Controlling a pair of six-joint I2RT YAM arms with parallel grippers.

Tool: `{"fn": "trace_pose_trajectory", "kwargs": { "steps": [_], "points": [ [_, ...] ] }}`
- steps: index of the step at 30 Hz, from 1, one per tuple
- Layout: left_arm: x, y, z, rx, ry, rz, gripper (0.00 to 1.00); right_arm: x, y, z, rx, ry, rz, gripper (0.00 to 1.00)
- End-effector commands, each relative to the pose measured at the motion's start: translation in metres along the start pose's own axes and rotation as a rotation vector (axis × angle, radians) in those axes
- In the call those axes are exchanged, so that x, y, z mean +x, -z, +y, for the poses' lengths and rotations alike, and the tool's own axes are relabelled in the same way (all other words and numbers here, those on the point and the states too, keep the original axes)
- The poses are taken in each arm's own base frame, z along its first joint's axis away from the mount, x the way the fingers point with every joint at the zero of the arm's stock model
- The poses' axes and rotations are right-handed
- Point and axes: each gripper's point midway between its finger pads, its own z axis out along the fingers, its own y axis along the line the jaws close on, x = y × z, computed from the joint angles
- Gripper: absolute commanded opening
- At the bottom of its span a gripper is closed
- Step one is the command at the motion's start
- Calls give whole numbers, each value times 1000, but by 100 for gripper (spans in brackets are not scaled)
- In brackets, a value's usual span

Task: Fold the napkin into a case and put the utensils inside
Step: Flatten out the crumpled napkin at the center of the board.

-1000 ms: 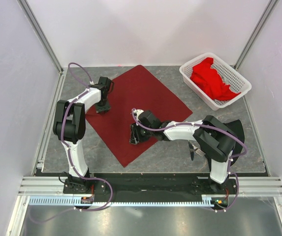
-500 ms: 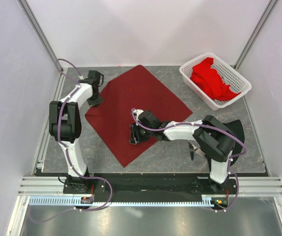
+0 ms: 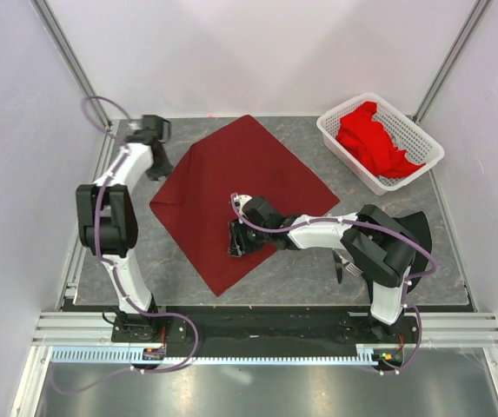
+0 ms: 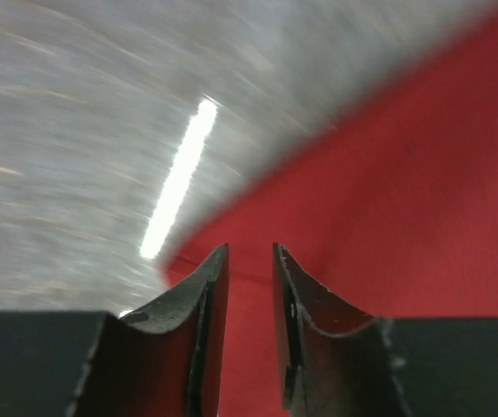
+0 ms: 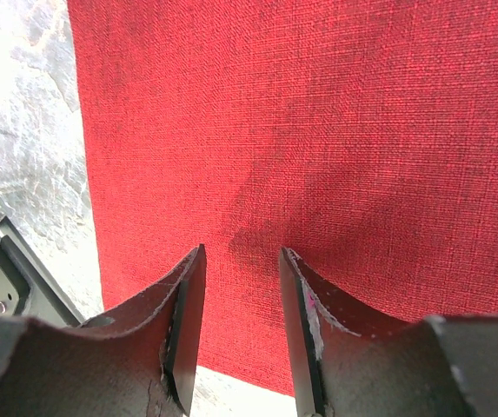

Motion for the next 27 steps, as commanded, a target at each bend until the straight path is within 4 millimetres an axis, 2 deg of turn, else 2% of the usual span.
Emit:
{"fn": "trace_pose_trajectory", "kwargs": {
  "steps": [1,4,15,22,27],
  "points": [
    [39,-2,-35,83,-222,59,35,-15,7,13,-18,35,-37,47],
    [49,-2,-46,131,-288,64,36,-14,7,12,-20,32,-33,47],
    [79,-20,-58,143,-382,131,38,-15,9,14,-24,40,-38,47],
    [82,-26,-57,123,-395,142,37,-12,7,13,-30,32,-31,47],
    [86,-32,-53,98,-406,160,30,-9,5,12,-31,28,-25,47]
  ]
}}
